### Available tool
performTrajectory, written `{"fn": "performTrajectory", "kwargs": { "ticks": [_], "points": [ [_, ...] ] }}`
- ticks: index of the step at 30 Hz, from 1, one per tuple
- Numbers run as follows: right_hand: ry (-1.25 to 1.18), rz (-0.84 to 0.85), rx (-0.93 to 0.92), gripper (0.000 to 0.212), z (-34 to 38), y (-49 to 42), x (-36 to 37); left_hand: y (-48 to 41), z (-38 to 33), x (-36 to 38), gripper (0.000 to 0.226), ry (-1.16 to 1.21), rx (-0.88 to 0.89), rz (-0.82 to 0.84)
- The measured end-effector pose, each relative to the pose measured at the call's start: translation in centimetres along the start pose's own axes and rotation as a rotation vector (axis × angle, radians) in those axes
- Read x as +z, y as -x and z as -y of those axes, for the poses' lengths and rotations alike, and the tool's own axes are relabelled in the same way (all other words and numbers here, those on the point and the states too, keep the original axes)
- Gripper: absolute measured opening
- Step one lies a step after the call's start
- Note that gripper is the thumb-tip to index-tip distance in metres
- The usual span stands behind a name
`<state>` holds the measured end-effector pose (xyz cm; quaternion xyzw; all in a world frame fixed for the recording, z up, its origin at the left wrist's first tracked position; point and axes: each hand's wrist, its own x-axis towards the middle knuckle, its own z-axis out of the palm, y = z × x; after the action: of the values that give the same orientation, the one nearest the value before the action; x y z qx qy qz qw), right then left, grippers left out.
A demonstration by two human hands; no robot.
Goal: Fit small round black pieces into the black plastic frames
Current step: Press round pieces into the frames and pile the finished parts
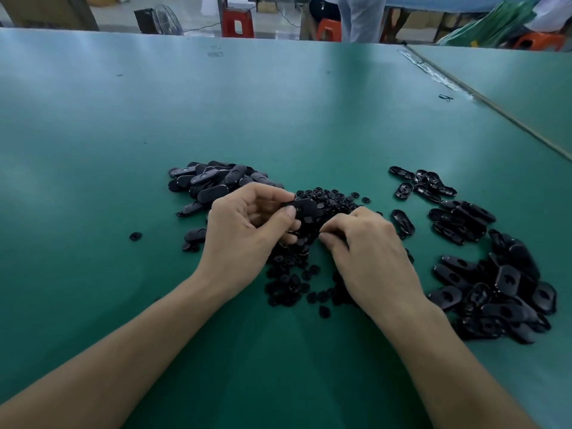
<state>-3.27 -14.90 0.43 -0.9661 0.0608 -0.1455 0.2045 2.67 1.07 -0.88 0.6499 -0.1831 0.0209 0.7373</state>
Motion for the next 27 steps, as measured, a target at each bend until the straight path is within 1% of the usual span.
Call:
{"fn": "performTrajectory", "kwargs": {
  "ticks": [3, 7, 10, 13, 15, 18, 21, 24, 27],
  "points": [
    [-0.019, -0.002, -0.006, 0.02, 0.02, -0.02, 0.08, 0.05, -0.04, 0.03, 0.014, 0.005, -0.011, -0.007],
    [-0.152, -0.104, -0.009, 0.016, 0.29, 0.01, -0.35, 0.08, -0.09, -0.01, 0.014, -0.022, -0.016, -0.004],
    [-0.214, -0.11, 0.001, 0.012, 0.37, 0.07, -0.49, 0.06, -0.14, -0.01, 0.012, -0.033, -0.024, -0.011],
    [-0.235, -0.109, -0.01, 0.021, 0.34, 0.21, -0.61, 0.05, -0.08, 0.0, 0.015, -0.041, -0.034, -0.004],
    [-0.258, -0.129, -0.041, 0.019, 0.47, 0.26, -0.74, 0.04, -0.04, 0.0, 0.018, -0.049, -0.041, 0.001],
    [-0.396, -0.17, -0.052, 0.013, 0.53, 0.36, -0.74, 0.03, -0.07, 0.07, 0.018, -0.055, -0.043, 0.007],
    [-0.527, -0.223, -0.055, 0.012, 0.6, 0.42, -0.79, 0.1, -0.2, 0.14, 0.017, -0.063, -0.048, 0.02],
    [-0.591, -0.225, -0.054, 0.017, 0.7, 0.41, -0.84, 0.21, -0.29, 0.11, 0.017, -0.112, -0.031, 0.052],
    [-0.655, -0.185, -0.025, 0.02, 0.84, 0.38, -0.77, 0.33, -0.41, 0.14, 0.021, -0.171, -0.006, 0.087]
  ]
}}
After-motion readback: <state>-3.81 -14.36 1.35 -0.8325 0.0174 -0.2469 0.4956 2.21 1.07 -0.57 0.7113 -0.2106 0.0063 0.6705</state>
